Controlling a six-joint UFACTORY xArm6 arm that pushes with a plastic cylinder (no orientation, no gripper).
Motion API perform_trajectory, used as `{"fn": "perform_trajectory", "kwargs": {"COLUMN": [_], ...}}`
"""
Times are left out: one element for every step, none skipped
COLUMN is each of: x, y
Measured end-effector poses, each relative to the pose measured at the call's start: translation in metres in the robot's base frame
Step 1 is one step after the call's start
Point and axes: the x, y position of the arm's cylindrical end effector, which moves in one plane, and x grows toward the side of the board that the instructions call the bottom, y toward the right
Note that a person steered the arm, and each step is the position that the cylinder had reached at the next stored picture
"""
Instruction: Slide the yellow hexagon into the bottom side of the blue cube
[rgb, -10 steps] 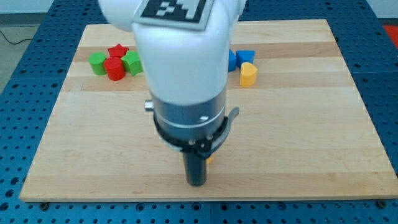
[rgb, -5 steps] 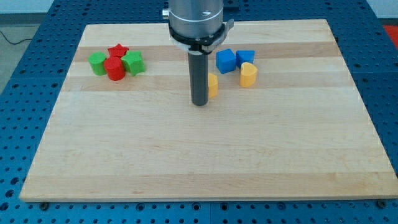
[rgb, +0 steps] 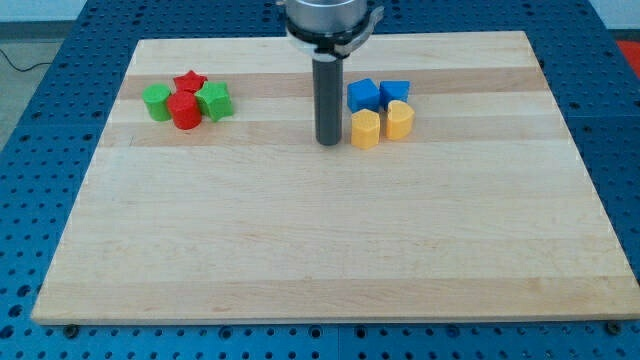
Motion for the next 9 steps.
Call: {"fn": "perform_trajectory", "kwargs": {"x": [0.027,0.031,0.023,0.009,-0.004,-0.017,0.005,0.039,0.042], "y": [0.002,0.021,0.023,0.023,0.023,0.023,0.023,0.033,0.046]}}
